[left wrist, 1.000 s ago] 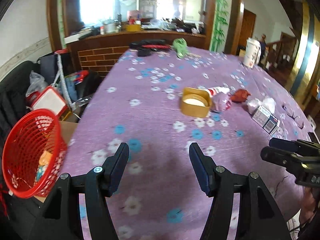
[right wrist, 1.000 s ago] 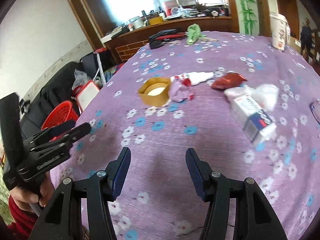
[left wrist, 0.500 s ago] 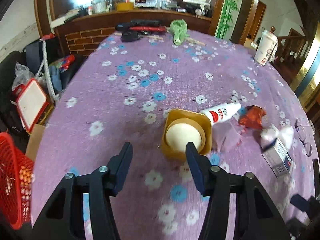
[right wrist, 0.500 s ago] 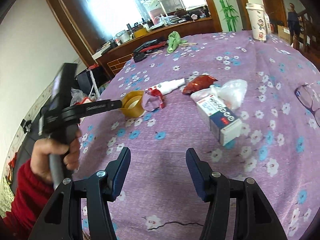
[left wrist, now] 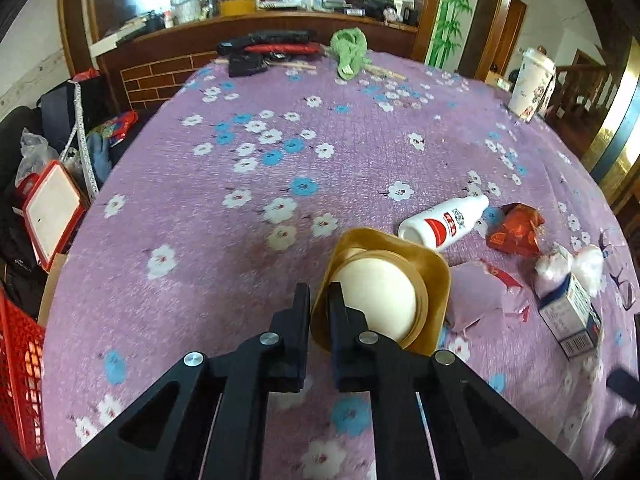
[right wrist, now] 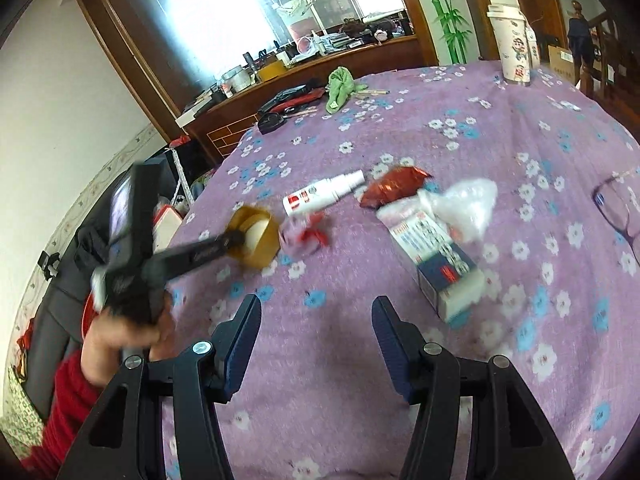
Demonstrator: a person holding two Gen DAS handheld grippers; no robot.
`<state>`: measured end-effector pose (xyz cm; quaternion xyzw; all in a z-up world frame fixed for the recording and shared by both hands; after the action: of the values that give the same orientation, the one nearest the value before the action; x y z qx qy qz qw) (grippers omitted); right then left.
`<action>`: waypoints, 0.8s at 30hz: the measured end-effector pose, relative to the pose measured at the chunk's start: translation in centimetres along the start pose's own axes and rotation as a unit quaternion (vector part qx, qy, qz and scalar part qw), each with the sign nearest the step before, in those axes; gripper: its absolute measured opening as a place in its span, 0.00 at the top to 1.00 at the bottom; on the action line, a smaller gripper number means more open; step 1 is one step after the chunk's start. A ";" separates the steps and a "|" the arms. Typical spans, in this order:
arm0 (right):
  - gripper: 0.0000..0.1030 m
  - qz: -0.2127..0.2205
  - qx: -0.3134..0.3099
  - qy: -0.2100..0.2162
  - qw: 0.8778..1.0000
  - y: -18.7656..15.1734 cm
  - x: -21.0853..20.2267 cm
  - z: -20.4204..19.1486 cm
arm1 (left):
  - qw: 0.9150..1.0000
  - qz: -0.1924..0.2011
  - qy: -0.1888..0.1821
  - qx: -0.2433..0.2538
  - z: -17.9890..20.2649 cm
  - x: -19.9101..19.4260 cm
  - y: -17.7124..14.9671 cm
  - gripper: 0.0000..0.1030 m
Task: Collect trash
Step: 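Grasp the yellow tape roll with the left gripper, then grasp the crumpled pink wrapper with the right gripper while the left holds the tape roll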
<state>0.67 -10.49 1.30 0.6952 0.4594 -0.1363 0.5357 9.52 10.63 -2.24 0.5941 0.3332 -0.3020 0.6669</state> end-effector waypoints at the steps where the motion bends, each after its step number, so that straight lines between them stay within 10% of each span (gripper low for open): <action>1: 0.37 0.000 0.001 -0.003 1.000 0.5 0.5 -0.2 | 1.000 0.005 -0.005 -0.005 -0.4 -0.4 -0.3 0.92; 16: 0.37 -0.055 -0.013 -0.025 0.998 4.4 11.6 -2.2 | 0.994 0.084 0.018 -0.069 -5.2 -2.0 -0.6 0.92; 18: 0.53 -0.056 -0.035 -0.033 0.997 4.2 12.1 -2.5 | 0.993 0.087 0.019 -0.073 -5.5 -2.1 -0.5 0.92; 24: 0.63 -0.040 -0.062 -0.025 0.997 3.9 11.9 -2.6 | 0.994 0.090 0.025 -0.059 -5.0 -2.1 -0.7 0.92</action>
<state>9.37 -2.34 -3.39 0.6380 0.4810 -0.1461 0.5834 7.27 15.52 -1.30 0.5889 0.3118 -0.2057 0.7167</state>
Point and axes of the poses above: each gripper's, at about its wrist camera, not at the fingertips, and x roughly the way its jaws point, z to its right, y to its top, the point moved 5 cm from there along x, roughly the way its jaws point
